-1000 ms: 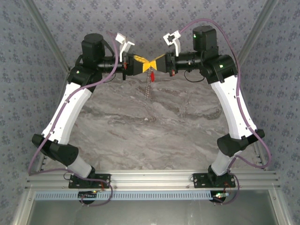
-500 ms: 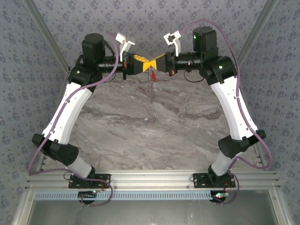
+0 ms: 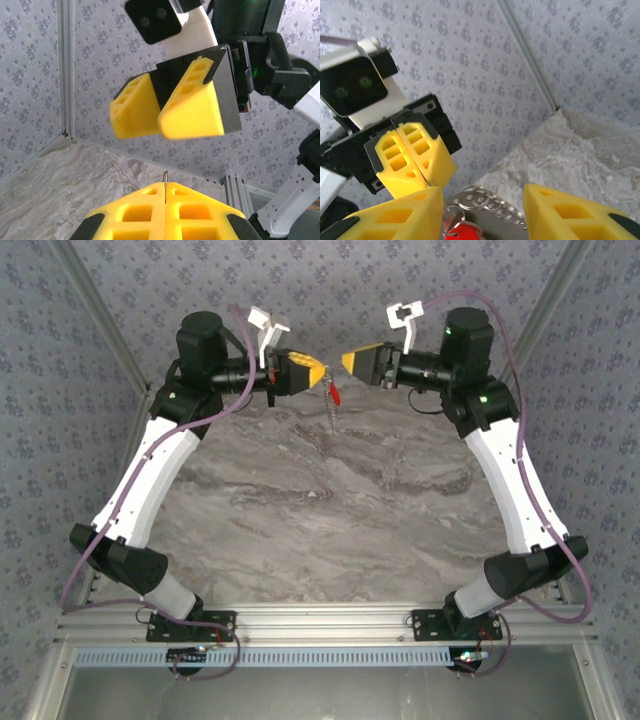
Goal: Put the keys on the keyring
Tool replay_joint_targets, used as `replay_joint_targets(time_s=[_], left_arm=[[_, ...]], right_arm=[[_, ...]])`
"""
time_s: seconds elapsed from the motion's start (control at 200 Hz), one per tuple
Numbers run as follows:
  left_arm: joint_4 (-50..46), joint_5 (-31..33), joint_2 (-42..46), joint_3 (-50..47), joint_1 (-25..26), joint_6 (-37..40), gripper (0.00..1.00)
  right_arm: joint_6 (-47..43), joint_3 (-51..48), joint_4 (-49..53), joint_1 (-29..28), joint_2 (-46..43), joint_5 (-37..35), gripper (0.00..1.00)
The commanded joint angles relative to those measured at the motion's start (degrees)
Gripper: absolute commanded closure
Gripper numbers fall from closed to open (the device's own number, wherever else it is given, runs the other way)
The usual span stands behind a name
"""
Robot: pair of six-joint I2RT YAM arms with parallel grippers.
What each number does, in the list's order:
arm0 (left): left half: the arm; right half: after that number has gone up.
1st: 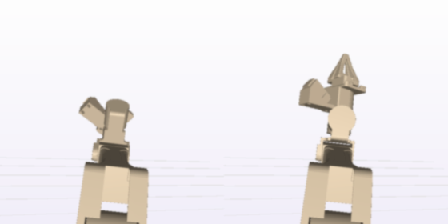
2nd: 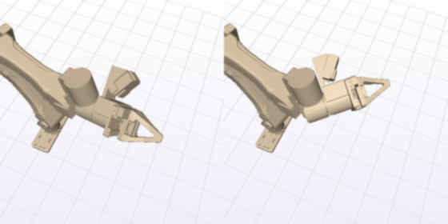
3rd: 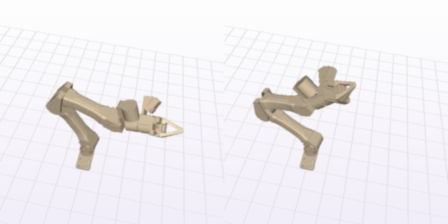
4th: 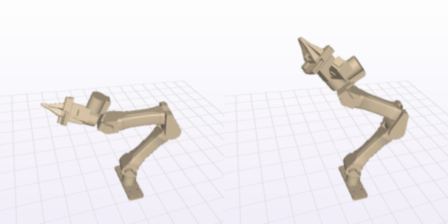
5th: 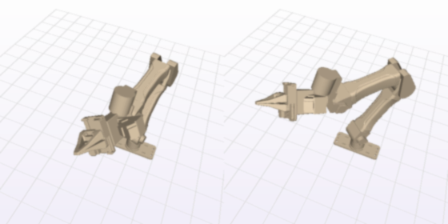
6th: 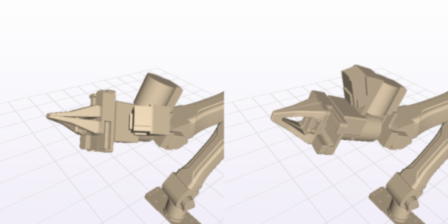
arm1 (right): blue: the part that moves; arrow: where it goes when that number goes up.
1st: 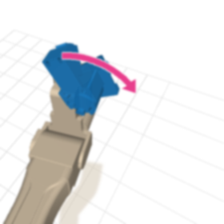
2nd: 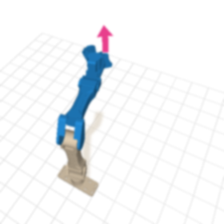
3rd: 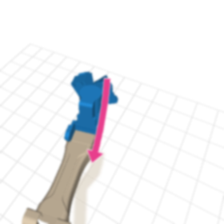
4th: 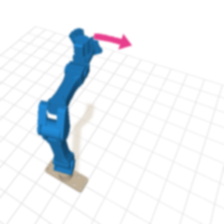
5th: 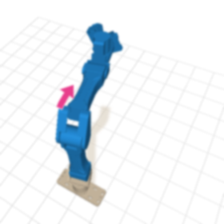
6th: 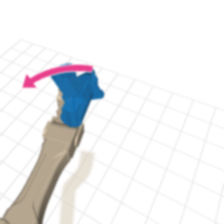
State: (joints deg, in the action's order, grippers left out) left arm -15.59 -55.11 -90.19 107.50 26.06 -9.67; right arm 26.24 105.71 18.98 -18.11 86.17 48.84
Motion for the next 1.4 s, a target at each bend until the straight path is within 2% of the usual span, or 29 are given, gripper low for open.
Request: replay_joint_targets(time_s=[0.0,0.235,0.47,0.55,0.67,0.729,0.849,0.999,1.084,1.394], left_arm=[[7.0,1.2,2.8,-1.0,0.3,-3.0,1.0],[16.1,3.6,3.9,-4.3,0.3,-8.6,1.0],[20.0,4.1,3.9,-5.3,0.3,-11.8,1.0],[21.5,4.6,4.1,-5.9,0.3,-12.7,1.0],[22.8,5.1,4.3,-6.5,0.3,-13.5,1.0],[23.6,5.3,4.3,-6.8,0.3,-14.0,1.0],[24.1,5.6,4.6,-7.3,0.2,-14.1,1.0],[24.4,6.1,4.8,-7.8,0.2,-14.1,1.0],[24.8,6.1,4.9,-7.9,0.1,-14.3,1.0],[27.9,5.8,5.0,-8.5,-0.6,-16.8,1.0]], right_arm=[[6.0,-3.7,-10.1,0.4,-3.2,0.1,0.51],[9.4,-9.2,-16.4,-1.9,-3.9,-0.5,0.5],[12.3,-10.8,-19.8,-5.7,-2.0,-0.9,0.51],[13.3,-10.8,-21.0,-6.8,-1.0,-0.7,0.57],[14.2,-10.4,-21.9,-8.2,0.4,-0.2,0.74],[14.5,-10.2,-22.1,-8.7,0.9,0.1,0.76],[14.6,-10.4,-21.7,-8.8,1.1,0.9,0.7],[15.7,-11.8,-22.9,-7.1,-0.4,1.2,0.52],[17.1,-13.1,-24.2,-5.6,-1.8,1.7,0.47],[24.9,-18.5,-32.7,2.6,-7.5,2.3,0.43]])
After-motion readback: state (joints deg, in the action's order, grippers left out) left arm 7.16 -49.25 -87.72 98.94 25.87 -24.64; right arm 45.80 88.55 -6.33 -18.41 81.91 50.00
